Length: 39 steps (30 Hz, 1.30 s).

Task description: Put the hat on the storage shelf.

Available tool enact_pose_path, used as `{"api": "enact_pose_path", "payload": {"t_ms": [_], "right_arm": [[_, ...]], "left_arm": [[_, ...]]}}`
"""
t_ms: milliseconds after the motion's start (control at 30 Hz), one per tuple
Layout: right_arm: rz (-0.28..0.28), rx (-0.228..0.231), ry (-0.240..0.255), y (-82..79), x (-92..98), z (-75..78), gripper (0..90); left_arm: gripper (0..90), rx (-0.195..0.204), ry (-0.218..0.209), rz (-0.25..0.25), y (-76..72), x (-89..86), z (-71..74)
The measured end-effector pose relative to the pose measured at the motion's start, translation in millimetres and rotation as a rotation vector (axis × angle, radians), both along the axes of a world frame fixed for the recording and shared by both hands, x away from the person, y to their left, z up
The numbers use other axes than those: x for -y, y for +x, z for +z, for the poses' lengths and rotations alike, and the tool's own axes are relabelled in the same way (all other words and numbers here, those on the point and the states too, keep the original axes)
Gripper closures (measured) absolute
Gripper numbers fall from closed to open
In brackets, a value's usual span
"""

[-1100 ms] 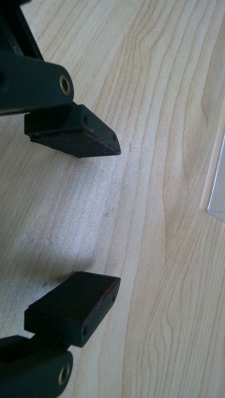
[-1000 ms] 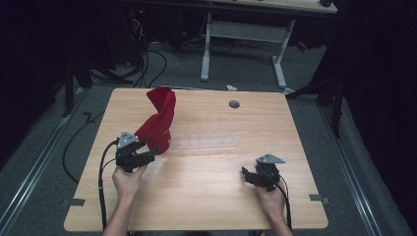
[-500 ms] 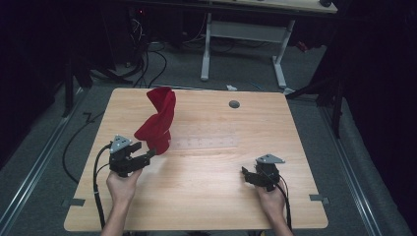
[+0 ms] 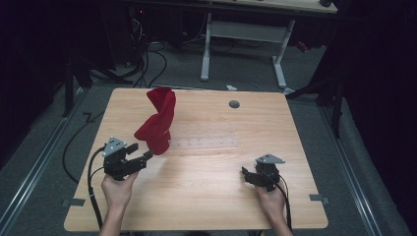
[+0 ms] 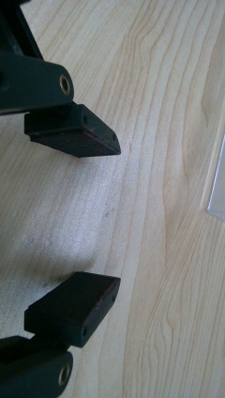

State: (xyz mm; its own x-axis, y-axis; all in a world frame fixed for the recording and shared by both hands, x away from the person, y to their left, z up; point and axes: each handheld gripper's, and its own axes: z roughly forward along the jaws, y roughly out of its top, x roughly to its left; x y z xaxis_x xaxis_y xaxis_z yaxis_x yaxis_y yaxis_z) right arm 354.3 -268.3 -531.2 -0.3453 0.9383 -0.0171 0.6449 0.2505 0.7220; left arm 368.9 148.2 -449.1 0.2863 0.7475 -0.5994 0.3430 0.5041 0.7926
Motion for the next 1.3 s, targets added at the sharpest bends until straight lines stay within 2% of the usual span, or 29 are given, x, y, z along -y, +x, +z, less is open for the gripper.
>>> {"api": "enact_pose_path", "payload": {"t_ms": [167, 333, 567, 1300], "right_arm": [[0.0, 0.0, 0.0, 0.0, 0.0, 0.0, 31.6], [0.0, 0.0, 0.0, 0.0, 0.0, 0.0, 31.6], [0.0, 0.0, 0.0, 0.0, 0.0, 0.0, 31.6], [0.0, 0.0, 0.0, 0.0, 0.0, 0.0, 31.6]], "left_arm": [[34.2, 0.004, -0.02, 0.005, -5.6, -2.9, 2.0], [34.0, 0.0, -0.009, 0.001, -9.7, -2.2, 0.1], [33.8, 0.0, -0.018, -0.005, -17.4, -1.9, -0.9], [33.2, -0.003, -0.013, -0.062, -30.6, 14.7, -3.6]]}}
